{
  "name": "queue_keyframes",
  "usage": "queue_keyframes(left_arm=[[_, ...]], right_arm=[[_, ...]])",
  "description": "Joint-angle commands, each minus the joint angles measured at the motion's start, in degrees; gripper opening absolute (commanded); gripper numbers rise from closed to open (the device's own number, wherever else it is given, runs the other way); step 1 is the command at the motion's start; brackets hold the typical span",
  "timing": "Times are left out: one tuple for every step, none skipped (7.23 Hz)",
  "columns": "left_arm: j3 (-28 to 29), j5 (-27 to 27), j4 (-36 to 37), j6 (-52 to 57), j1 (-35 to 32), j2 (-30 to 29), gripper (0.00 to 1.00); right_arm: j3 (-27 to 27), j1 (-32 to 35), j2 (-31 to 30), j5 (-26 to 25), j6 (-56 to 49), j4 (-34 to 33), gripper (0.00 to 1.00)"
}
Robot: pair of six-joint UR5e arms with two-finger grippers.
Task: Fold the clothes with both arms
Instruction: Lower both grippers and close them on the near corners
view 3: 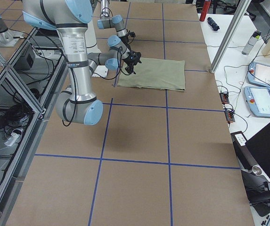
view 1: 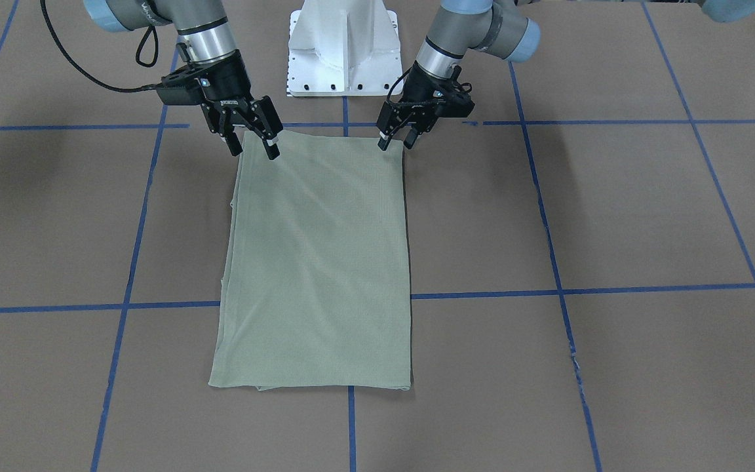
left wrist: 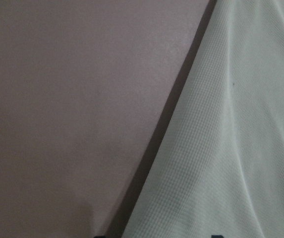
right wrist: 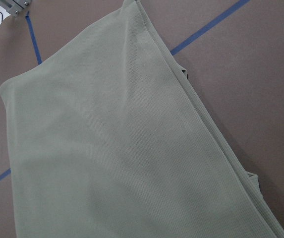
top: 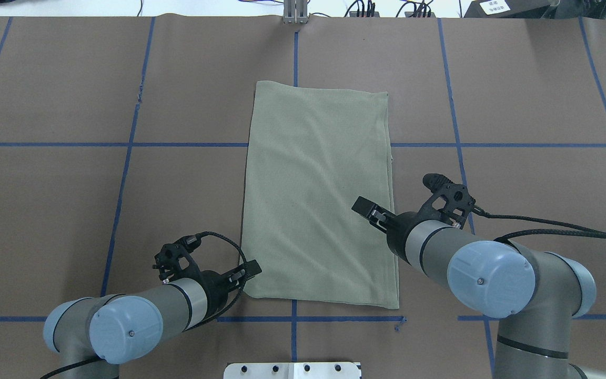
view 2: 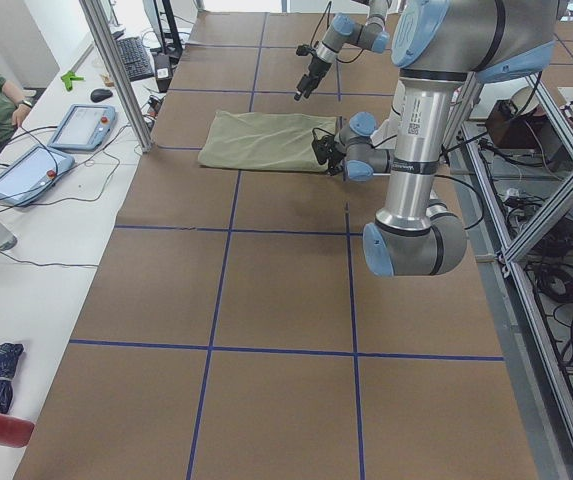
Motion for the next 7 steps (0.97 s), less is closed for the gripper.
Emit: queue_keyframes(left_arm=[[0.25,0.07,0.00,0.00,1.01,-0.20,0.77],[0.25,0.07,0.00,0.00,1.18,-0.72,0.77],[0.25,0.07,0.00,-0.09,1.19,-0.81,0.75],[0.25,0.15,0.00,-0.18,1.19,-0.82,0.66],[0.34,0.50,0.00,-0.09,1.19,-0.82,0.67],[0.25,0.59,0.00,0.26,1.01,-0.73,0.70],[0.16,0.59,0.00,0.52,0.75,-0.73,0.73]], right_arm=[[-0.01,-0.09,0.00,0.00,0.00,0.03,1.00],[-0.01,-0.09,0.00,0.00,0.00,0.03,1.00],[-0.01,-0.09,0.00,0.00,0.00,0.03,1.00],[-0.01,-0.01,0.00,0.00,0.00,0.03,1.00],[0.08,-0.09,0.00,0.00,0.00,0.03,1.00],[0.08,-0.09,0.00,0.00,0.00,0.12,1.00],[0.08,-0.09,0.00,0.00,0.00,0.12,1.00]])
